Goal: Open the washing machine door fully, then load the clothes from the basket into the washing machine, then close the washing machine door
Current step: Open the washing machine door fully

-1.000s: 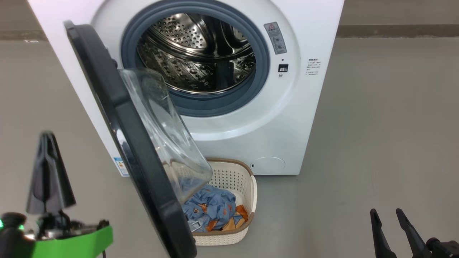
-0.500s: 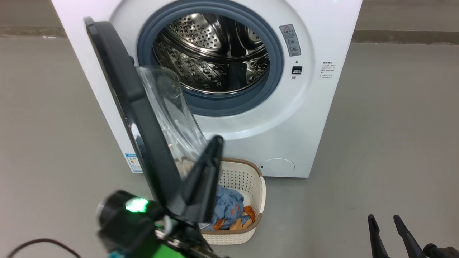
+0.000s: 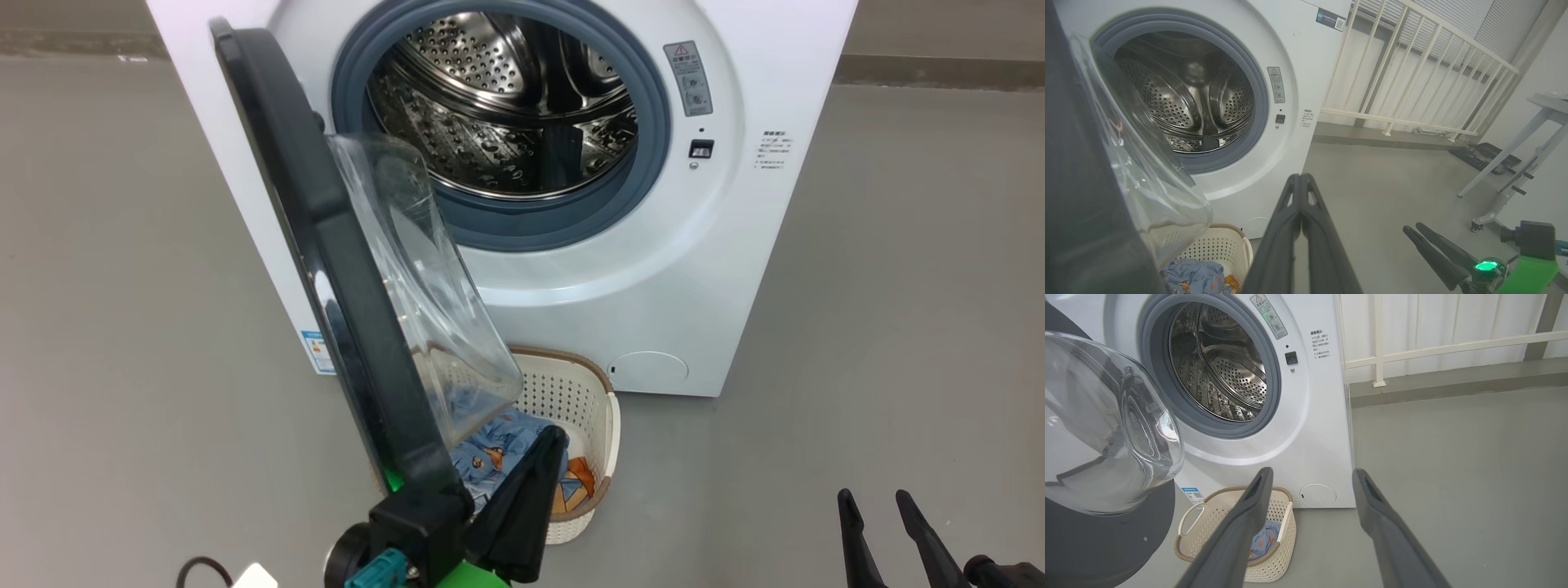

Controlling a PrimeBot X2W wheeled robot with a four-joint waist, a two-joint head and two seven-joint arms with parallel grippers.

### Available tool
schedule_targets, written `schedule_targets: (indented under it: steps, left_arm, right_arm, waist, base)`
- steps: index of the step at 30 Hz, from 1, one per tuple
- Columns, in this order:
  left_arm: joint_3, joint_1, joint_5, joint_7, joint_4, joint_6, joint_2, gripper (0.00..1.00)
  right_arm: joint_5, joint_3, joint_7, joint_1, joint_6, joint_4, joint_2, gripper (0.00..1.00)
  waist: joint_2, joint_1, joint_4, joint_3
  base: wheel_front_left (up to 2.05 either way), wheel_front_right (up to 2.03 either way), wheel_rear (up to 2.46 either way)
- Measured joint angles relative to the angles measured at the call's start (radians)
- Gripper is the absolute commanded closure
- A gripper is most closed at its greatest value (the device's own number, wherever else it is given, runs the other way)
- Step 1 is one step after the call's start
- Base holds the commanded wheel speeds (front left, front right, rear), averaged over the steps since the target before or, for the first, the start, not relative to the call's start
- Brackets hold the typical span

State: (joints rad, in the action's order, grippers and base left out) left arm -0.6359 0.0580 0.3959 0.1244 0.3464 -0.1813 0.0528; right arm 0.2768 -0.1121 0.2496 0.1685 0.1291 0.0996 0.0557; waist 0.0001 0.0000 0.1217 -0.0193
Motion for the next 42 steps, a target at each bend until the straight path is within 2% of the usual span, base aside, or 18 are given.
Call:
schedule_targets:
  steps: [19,34,42]
  left_arm:
    - [0.009,-0.01,-0.004,-0.072,-0.088,-0.097,0.001,1.0]
    - [0.007,0.003,-0.004,-0.108,-0.123,-0.124,-0.008,1.0]
    - [0.052,0.005,-0.005,-0.124,-0.138,-0.159,0.004,1.0]
  right_arm:
    - [0.013,0.002,0.0,-0.003,0.0,0.0,0.003,0.0]
    - [0.017,0.004,0.0,-0.011,0.0,-0.003,0.015,0.0]
    - [0.017,0.006,0.0,-0.012,0.0,-0.005,0.02,0.0]
  waist:
    - [0.0,0.0,0.073,0.029]
    - [0.0,0.0,0.203,0.053]
    - [0.0,0.0,0.271,0.068]
  base:
    - [0.0,0.0,0.0]
    - [0.0,0.0,0.0]
    - [0.0,0.0,0.0]
